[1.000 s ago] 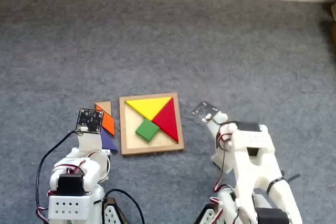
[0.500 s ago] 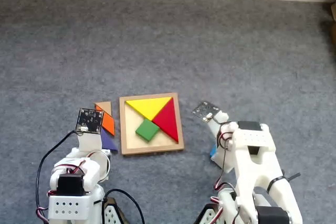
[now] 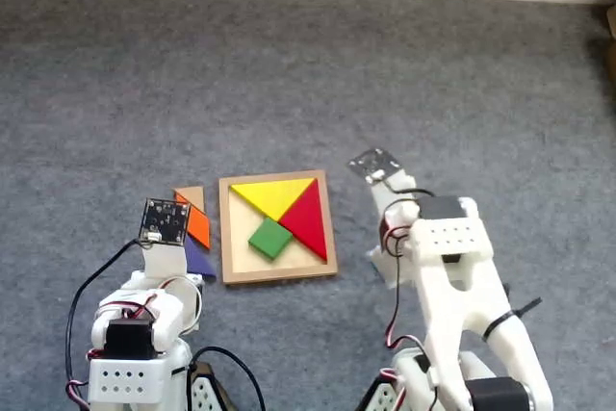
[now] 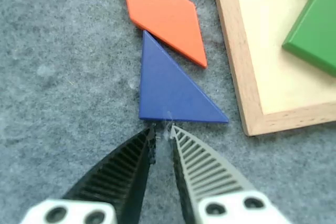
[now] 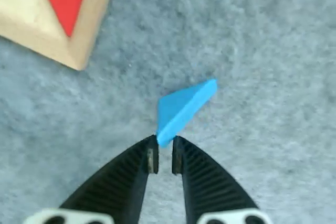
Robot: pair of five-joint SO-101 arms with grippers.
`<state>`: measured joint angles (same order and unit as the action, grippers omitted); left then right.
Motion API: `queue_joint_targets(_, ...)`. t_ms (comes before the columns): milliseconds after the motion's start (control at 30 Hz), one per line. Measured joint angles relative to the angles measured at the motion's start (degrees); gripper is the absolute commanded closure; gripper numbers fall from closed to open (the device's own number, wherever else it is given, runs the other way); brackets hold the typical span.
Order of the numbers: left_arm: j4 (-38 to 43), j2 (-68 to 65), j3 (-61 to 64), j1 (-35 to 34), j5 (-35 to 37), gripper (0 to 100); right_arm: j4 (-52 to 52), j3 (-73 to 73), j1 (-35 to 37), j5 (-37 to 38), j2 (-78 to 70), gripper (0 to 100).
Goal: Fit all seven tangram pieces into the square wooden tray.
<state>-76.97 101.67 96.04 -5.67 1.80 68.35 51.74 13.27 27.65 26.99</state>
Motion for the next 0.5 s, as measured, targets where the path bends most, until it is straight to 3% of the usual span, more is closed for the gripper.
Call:
queue_joint_targets(167, 0.00, 0.00, 0.00, 0.00, 0.00, 93, 0.00, 0.00, 1.67, -4.04, 0.00, 82.0)
queue_joint_targets(500, 0.00, 0.00, 0.00, 0.00, 0.00, 93, -2.64, 0.00, 1.67, -4.40, -1.05, 82.2)
